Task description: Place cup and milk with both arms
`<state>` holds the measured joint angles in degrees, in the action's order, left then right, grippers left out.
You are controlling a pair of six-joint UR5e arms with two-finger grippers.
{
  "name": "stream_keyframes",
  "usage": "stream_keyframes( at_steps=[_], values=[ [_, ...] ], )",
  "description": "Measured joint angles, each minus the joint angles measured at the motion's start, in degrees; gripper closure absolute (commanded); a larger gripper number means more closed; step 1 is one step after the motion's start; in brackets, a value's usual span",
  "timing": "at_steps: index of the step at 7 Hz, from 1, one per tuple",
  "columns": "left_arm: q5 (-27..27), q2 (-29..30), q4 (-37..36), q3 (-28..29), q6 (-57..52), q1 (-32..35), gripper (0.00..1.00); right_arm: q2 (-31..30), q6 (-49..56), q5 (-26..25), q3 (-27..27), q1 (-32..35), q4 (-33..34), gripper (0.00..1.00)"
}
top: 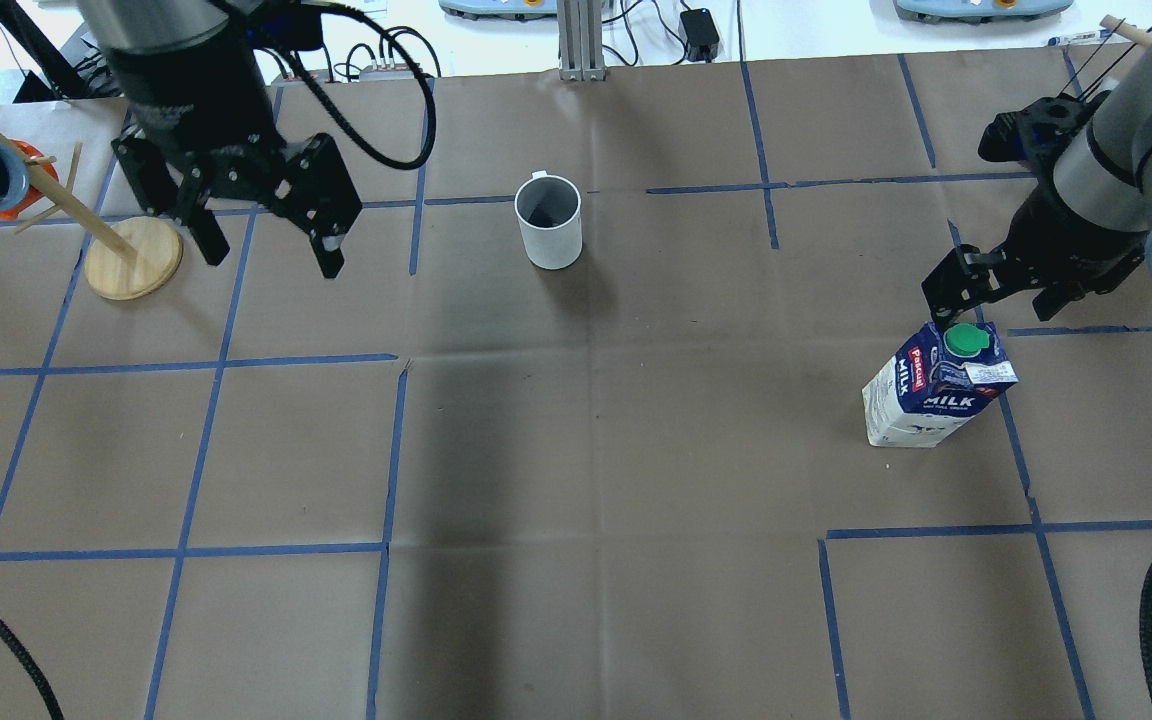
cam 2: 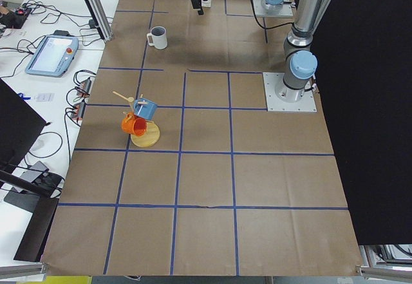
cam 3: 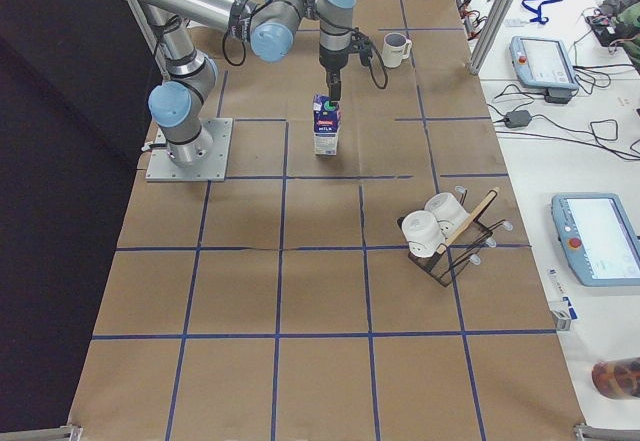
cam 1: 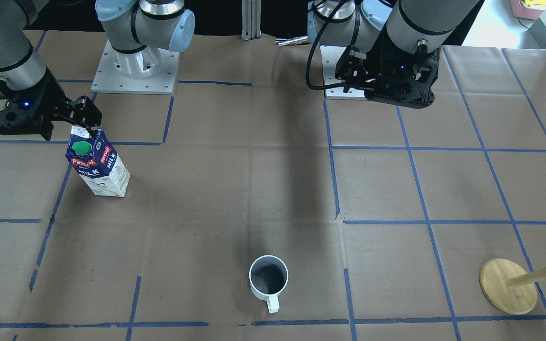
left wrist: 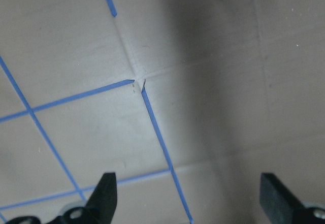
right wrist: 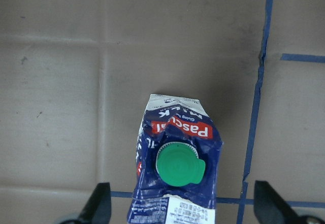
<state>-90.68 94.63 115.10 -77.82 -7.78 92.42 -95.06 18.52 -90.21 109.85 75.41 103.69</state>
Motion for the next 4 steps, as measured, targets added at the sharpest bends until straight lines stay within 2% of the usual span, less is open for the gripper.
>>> stream_keyframes(
  at_steps=[1, 3, 4],
  values=[
    [-0.03, -2.86, -2.03, -4.57, -0.29, -0.87, 0.00, 0.03, -0.52, -0.02, 2.86, 0.00, 2.69, 0.00],
    [-0.38, -5.59, -8.71, -7.39, -1.12, -1.23, 0.00, 0.15, -2.41, -0.06, 6.76, 0.00, 7.95, 0.00],
    [-0.29, -6.24, -9.44, -8.52, -1.13, -1.29, 0.00, 0.61, -2.77, -0.07, 7.22, 0.00, 8.77, 0.00]
  ],
)
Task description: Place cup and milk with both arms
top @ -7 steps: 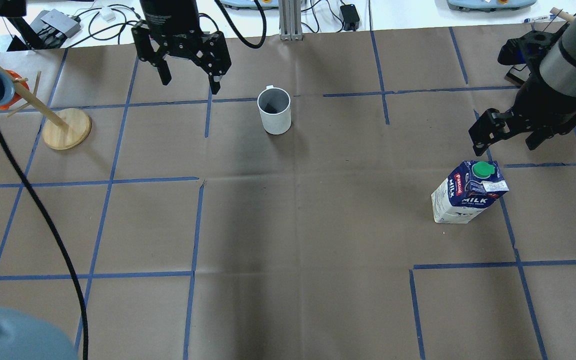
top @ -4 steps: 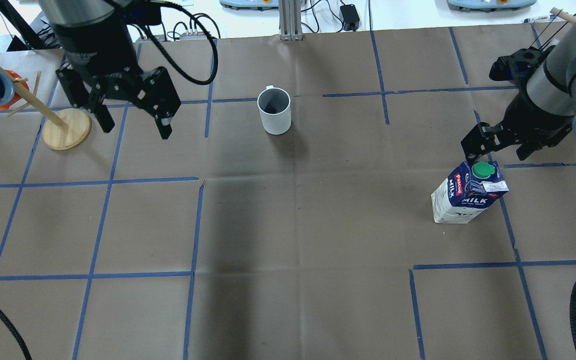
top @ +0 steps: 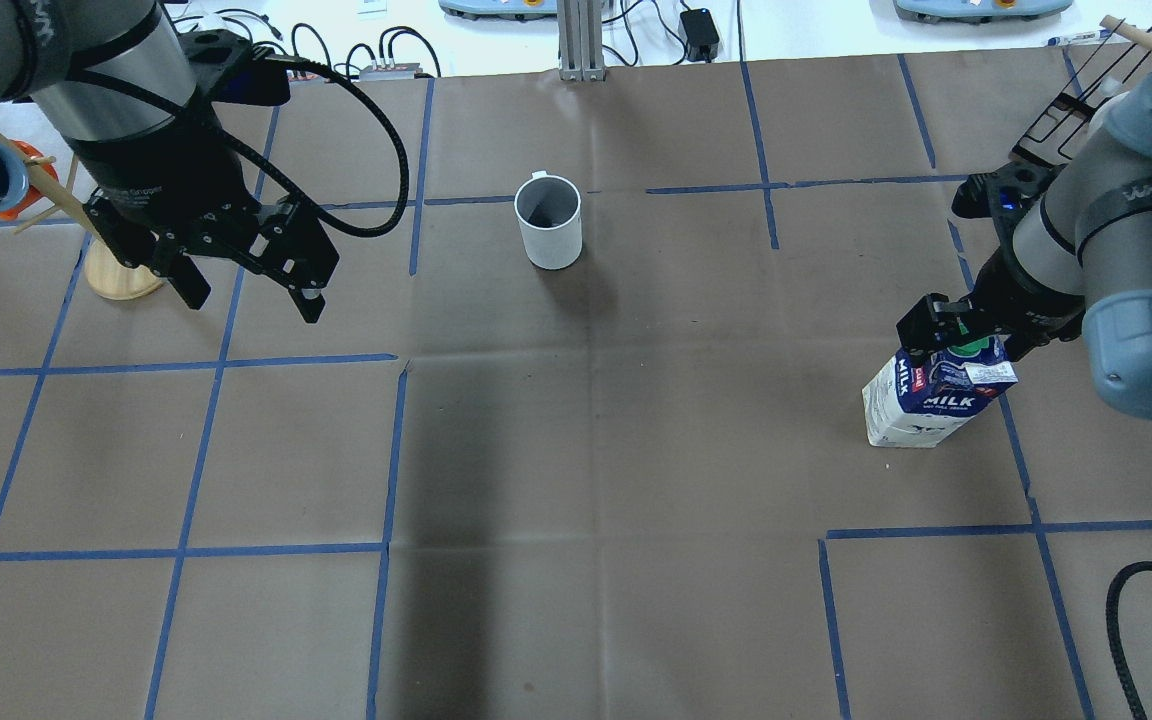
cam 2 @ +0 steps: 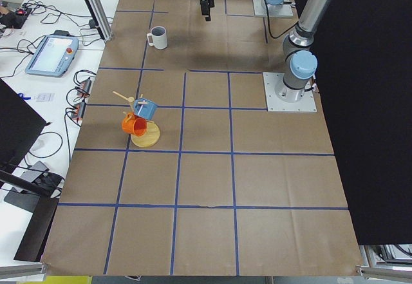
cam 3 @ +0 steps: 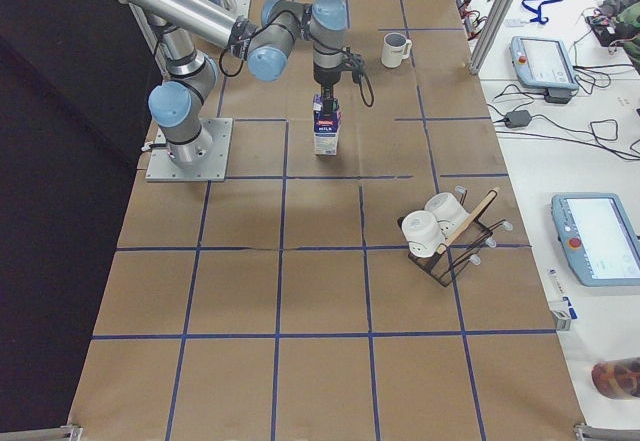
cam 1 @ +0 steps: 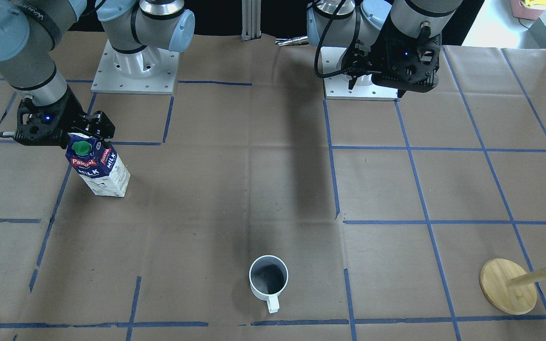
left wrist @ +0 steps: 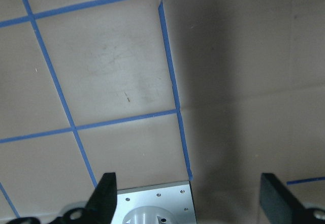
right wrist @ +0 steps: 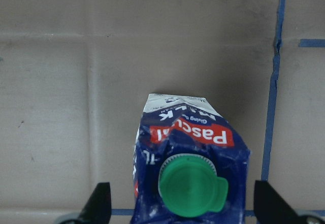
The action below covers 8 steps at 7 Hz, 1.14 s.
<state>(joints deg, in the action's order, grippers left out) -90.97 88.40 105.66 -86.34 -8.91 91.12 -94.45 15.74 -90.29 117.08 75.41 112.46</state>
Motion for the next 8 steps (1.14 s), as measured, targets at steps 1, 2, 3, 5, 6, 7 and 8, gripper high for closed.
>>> stream_keyframes(
  at_steps=[1, 2, 3, 5, 6, 7, 8],
  values=[
    [0.19, -0.18, -0.33, -0.66, 0.09, -0.16, 0.00, 0.96, -0.35, -0.02, 0.00, -0.03, 0.34, 0.00],
    [0.16, -0.25, -0.33, -0.99, 0.05, -0.27, 0.00, 1.77, -0.96, 0.00, -0.12, -0.04, 0.49, 0.18],
    [0.07, -0.44, -0.20, -1.28, 0.01, -0.28, 0.00, 2.13, -1.49, 0.02, -0.21, -0.03, 0.89, 0.38],
    [0.13, -0.77, -0.25, -1.98, 0.14, -0.26, 0.00, 2.30, -1.66, -0.06, -0.26, -0.01, 2.37, 0.53],
    [0.19, -0.82, -0.32, -2.10, 0.18, -0.25, 0.00, 2.31, -1.59, -0.09, -0.30, 0.00, 2.67, 0.57],
    [0.24, -0.84, -0.37, -2.13, 0.20, -0.25, 0.00, 2.30, -1.49, -0.08, -0.38, 0.00, 2.76, 0.57],
    [0.26, -0.85, -0.42, -2.15, 0.20, -0.22, 0.00, 2.24, -1.44, -0.07, -0.52, 0.00, 2.77, 0.57]
  ],
)
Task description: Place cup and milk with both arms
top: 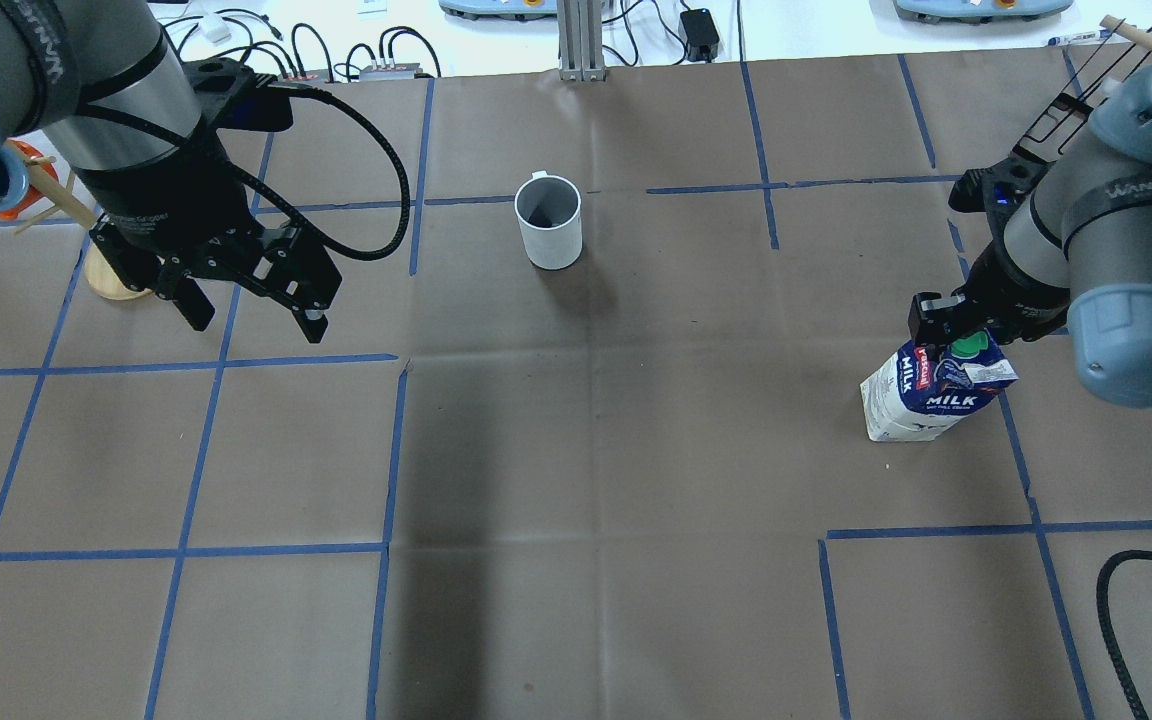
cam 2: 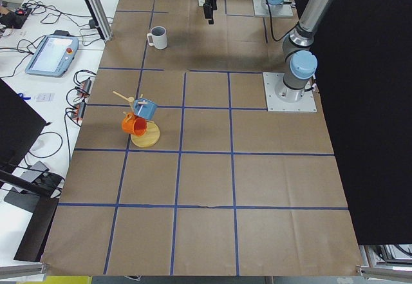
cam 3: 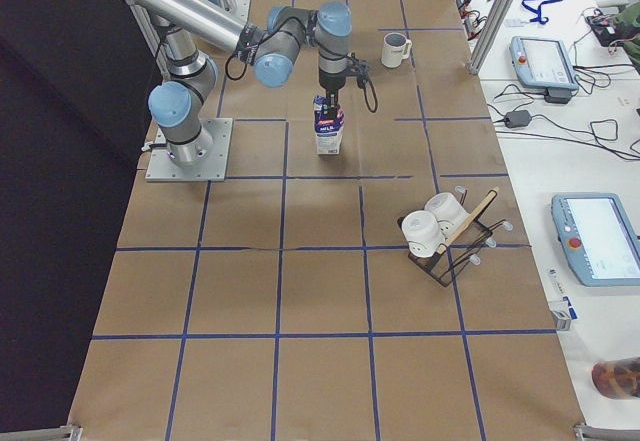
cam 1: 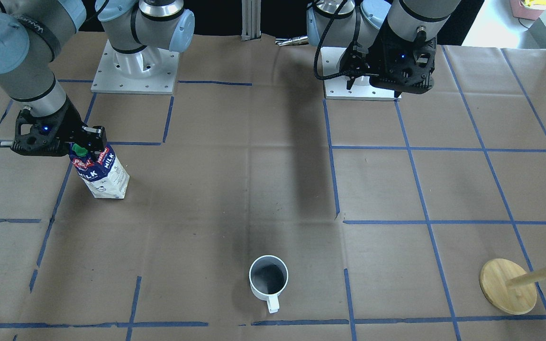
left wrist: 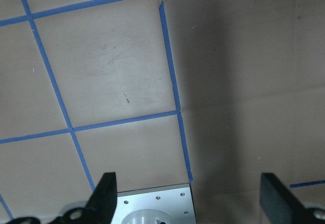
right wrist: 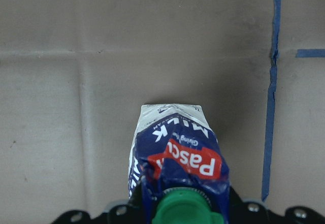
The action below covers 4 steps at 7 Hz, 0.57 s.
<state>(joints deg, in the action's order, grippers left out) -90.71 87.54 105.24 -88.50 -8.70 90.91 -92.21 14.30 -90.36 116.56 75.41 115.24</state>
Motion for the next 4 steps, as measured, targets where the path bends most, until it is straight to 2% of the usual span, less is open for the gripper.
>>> stream_keyframes(
  at_steps=[2, 4],
  values=[
    [-0.05, -0.01, -0.03, -0.01, -0.05, 0.05, 0.00, -0.02, -0.04, -0.25, -2.89, 0.02, -1.28, 0.57],
    [-0.07, -0.01, -0.04, 0.04, -0.04, 0.06, 0.00, 1.00, -0.11, -0.06, -9.03, 0.17, -6.34, 0.57]
  ],
)
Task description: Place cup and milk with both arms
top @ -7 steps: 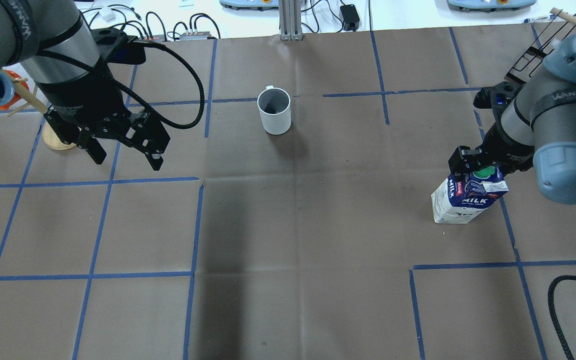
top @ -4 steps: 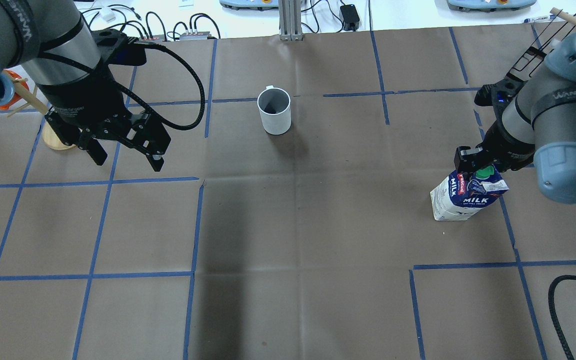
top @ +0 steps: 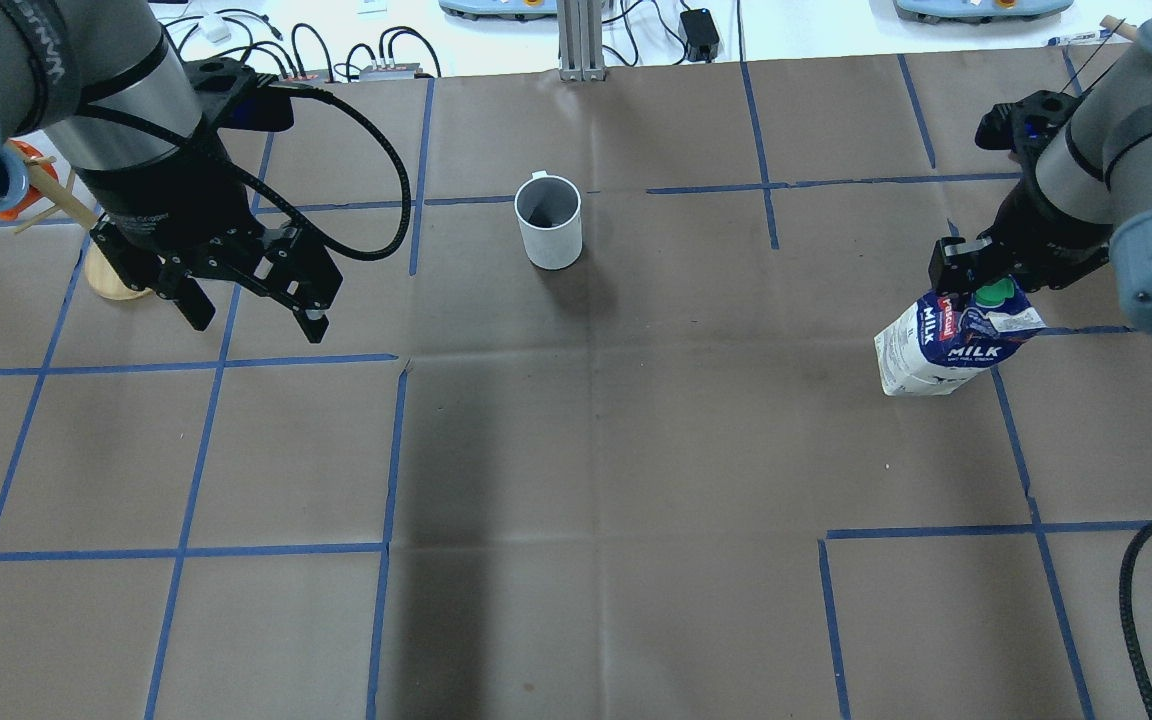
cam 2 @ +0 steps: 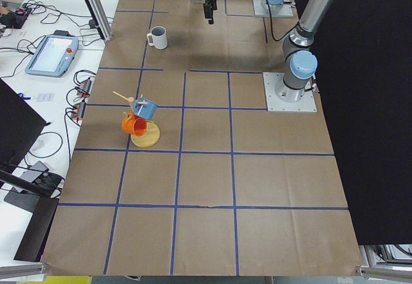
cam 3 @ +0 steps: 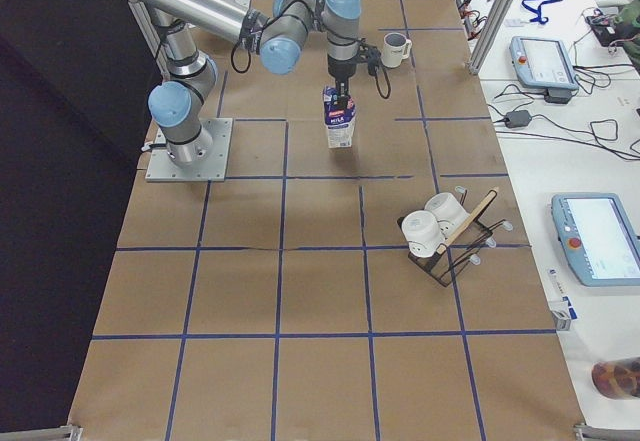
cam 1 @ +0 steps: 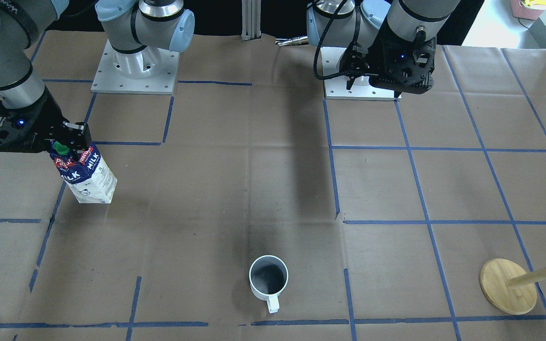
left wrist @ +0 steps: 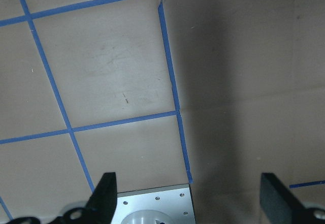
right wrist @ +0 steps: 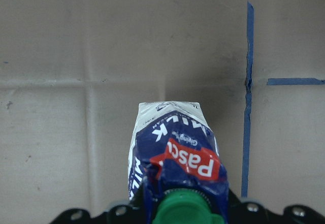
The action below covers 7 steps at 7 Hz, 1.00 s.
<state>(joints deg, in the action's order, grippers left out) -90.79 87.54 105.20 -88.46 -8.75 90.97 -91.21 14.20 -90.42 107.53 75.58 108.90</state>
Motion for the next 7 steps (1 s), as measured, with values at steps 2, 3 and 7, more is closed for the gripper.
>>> stream_keyframes(
  at_steps=[2, 3, 7],
  values=[
    [-0.06, 0.00, 0.00, 0.09, -0.03, 0.00, 0.00, 3.07, -0.30, 0.27, -5.52, 1.21, -2.44, 0.57],
    [-0.08, 0.00, 0.00, 0.11, -0.04, 0.00, 0.00, 6.21, -1.37, 0.21, -9.77, 3.29, -3.21, 0.57],
    [-0.09, 0.03, 0.00, 0.21, -0.04, 0.06, 0.00, 28.29, -18.42, -0.55, -38.83, 18.87, -11.41, 0.57]
  ],
)
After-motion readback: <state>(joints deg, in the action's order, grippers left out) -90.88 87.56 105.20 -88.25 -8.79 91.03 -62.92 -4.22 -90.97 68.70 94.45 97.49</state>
